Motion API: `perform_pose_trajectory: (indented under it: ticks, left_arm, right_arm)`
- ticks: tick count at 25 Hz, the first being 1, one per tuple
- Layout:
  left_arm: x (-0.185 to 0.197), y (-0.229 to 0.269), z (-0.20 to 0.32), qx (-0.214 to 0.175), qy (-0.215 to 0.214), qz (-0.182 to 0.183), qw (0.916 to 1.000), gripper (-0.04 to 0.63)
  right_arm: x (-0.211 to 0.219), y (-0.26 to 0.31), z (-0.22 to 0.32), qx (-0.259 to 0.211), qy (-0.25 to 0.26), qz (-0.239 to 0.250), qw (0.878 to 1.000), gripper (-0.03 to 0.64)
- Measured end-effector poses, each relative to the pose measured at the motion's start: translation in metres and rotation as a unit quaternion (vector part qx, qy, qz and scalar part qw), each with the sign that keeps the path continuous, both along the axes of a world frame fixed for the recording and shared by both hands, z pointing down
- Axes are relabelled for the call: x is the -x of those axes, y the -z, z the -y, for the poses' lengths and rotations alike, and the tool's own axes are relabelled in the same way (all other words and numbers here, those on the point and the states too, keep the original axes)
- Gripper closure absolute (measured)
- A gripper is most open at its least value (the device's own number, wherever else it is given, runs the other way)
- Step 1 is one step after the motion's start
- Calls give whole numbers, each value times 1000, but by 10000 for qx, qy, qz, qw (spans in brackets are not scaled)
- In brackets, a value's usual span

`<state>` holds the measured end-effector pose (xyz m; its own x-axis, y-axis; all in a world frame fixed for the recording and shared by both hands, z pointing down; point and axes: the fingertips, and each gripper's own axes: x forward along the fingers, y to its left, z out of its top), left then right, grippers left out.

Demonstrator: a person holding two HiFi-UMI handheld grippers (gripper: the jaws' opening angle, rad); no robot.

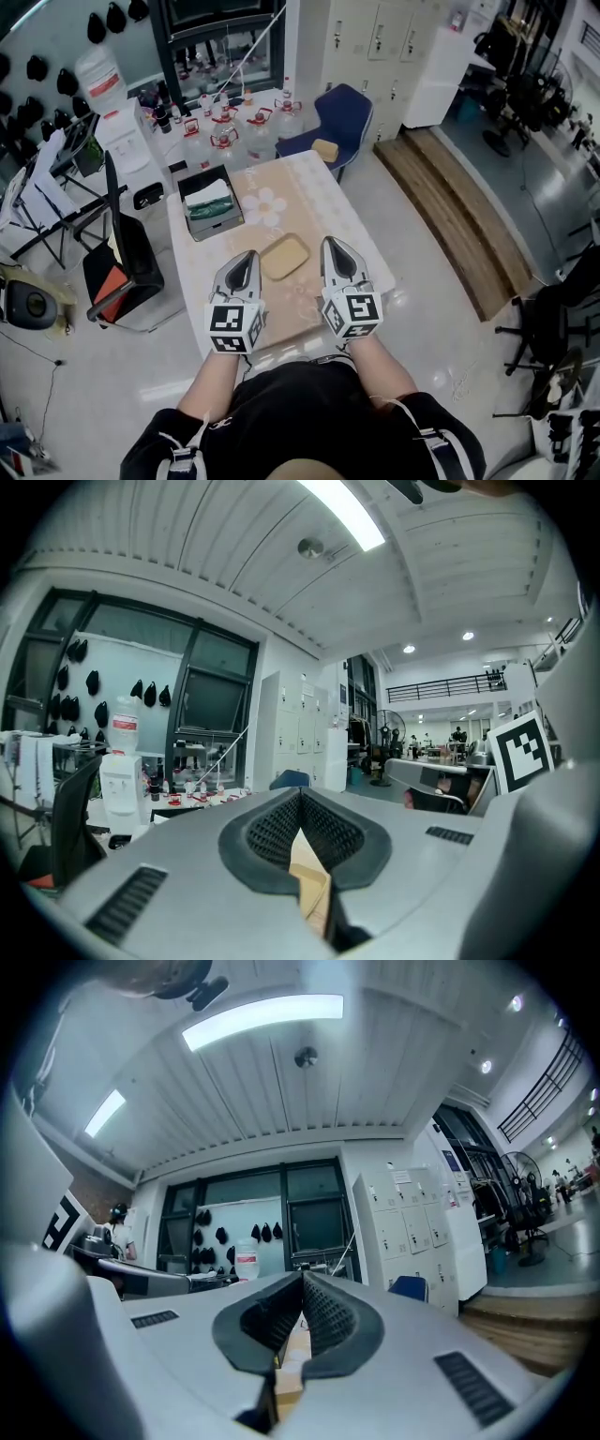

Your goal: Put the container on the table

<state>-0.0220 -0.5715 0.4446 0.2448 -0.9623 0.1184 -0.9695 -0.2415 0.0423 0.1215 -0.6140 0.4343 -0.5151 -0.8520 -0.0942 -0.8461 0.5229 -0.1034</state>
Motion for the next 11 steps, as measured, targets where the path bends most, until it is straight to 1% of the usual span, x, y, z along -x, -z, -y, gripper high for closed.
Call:
perform_pose_trajectory:
  ticks: [6,11]
  left_arm:
    - [-2,2,-3,-8,-58,41,10000,581]
    - [0,-3,-6,32,-32,16,10000,581]
  right_arm:
    - [-1,-4,0,96,-55,33,9999,601]
    - [1,-7,-4,119,10,38,9999,601]
